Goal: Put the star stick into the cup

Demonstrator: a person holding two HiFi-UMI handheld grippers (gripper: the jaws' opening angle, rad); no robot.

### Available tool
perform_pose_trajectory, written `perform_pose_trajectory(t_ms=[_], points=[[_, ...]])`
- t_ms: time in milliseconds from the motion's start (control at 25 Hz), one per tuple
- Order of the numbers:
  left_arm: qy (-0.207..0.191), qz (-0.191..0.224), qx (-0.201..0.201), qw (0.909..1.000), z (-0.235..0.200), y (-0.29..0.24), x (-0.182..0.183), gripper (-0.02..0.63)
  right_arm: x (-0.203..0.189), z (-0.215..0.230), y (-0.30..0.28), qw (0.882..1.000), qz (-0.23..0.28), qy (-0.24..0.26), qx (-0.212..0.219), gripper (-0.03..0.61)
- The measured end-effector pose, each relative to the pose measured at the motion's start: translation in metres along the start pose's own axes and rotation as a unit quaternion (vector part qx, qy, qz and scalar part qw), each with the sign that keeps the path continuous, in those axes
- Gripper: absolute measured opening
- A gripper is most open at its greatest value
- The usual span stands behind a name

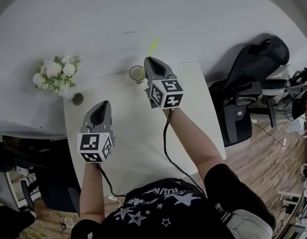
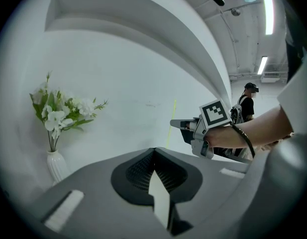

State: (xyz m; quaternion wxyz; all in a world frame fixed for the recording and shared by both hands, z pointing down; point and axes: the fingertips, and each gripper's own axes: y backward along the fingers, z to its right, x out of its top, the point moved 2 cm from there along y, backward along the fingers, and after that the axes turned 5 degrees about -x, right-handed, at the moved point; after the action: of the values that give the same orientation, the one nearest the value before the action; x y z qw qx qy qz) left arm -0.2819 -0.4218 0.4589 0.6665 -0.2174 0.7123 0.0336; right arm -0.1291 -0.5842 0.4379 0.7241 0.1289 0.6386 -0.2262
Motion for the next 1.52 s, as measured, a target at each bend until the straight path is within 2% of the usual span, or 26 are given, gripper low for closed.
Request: perform_pose_trajectory(t_ms=[400,840,1280,1520], points=[[0.012,-0.007,0.001,0.9999,-0.003,-0.002,-0.01,0.003,-0.036,0.01,-0.01,0.999,-0.049,-0.014,-0.015,0.035],[0.023,-0.023,-0.004,0.9995,0.002,-0.003,-0.025,0.003,-0.059,0.01,-0.019,0.995,-0.099,-0.001,-0.016,0.035],[0.028,-0.028,-0.006,0.9992,0.006,-0.004,-0.029,0.003,-0.063,0.011,-0.025,0.992,-0.125,0.008,-0.006,0.038],[0.029,-0.026,-0.005,0.9992,0.01,-0.004,-0.027,0.003,-0.067,0.015,-0.021,0.991,-0.137,0.004,0.0,0.062]])
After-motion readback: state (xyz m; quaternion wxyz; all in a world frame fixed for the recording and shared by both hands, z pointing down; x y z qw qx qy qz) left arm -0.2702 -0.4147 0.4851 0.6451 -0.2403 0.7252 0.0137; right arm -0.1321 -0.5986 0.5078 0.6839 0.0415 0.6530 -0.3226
